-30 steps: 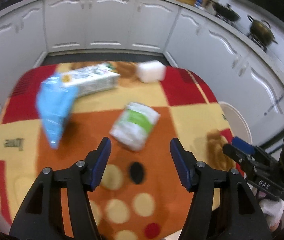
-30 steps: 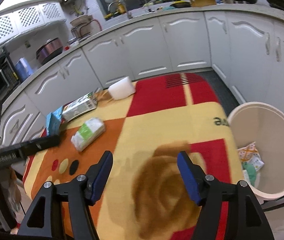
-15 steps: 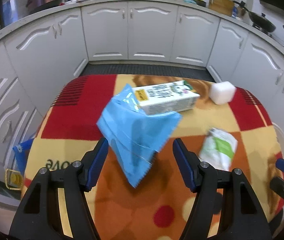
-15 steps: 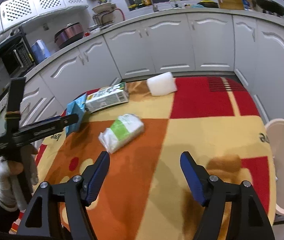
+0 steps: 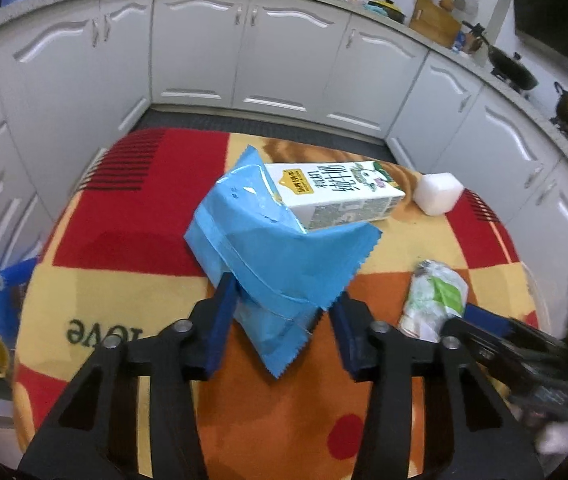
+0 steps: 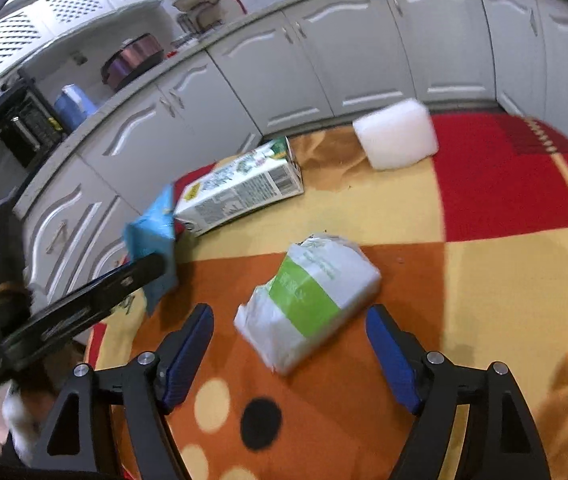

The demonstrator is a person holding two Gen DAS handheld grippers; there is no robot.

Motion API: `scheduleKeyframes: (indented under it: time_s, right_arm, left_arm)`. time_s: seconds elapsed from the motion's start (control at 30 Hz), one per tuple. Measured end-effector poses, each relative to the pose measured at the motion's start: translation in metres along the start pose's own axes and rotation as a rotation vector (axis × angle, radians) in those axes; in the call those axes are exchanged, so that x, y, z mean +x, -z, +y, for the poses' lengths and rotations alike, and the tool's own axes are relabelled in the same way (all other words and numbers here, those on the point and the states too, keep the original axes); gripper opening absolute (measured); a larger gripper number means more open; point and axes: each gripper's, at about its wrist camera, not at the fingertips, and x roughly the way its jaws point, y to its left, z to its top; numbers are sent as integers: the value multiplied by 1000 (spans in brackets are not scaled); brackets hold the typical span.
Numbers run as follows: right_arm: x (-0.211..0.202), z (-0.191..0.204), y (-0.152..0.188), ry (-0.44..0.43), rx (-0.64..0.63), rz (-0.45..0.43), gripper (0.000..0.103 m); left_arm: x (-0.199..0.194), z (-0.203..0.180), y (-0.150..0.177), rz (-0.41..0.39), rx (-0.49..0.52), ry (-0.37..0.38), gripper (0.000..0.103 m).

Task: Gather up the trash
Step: 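Close the left tool on the blue packet while the right tool grasps the green-white pack, then carry the blue packet and green-white pack over the white bin with both tools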

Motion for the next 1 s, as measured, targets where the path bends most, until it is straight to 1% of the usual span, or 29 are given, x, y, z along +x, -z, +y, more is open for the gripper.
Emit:
scheduleKeyframes:
  time_s: [0.03, 0.1, 0.13, 0.17, 0.2, 0.23, 0.3, 0.4, 0.5, 0.6, 0.77, 1.0]
  right_arm:
    - [5, 0, -2, 4, 11, 4, 77]
    - [10, 3, -5, 16, 9, -16, 76]
    - [12, 6, -7, 27, -7, -18, 75]
    - [14, 9, -8, 38, -25, -17, 62]
    - [15, 10, -8, 45, -39, -18, 45]
    - [15, 10, -8, 46, -49, -16, 43]
    - [12, 6, -5, 36, -63, -23, 34]
    - [2, 1, -2, 11, -71, -33, 31]
    - [-15, -1, 3, -9, -92, -58, 30]
    - [-31, -2, 7, -20, -96, -80, 30]
    - [-55, -9, 12, -16, -89, -116, 30]
    - [-85, -21, 17, 20, -81, -161, 30]
  left_arm:
    - [-1, 1, 1, 1, 2, 12, 38]
    - [-4, 3, 3, 0, -6, 34, 34]
    - [-6, 4, 4, 0, -14, 46, 29]
    - [-9, 5, 5, -6, -19, 51, 28]
    - [-11, 6, 5, -10, -20, 54, 28]
    - [-13, 6, 6, -12, -19, 60, 27]
    - [-19, 5, 9, -14, -17, 75, 27]
    - [-35, 1, 14, -36, 4, 97, 26]
    - [-50, -10, 18, -61, 39, 116, 26]
    - [-57, -21, 21, -63, 63, 145, 26]
    - [-58, -39, 25, -58, 99, 174, 26]
    - [-52, -68, 32, -41, 133, 201, 26]
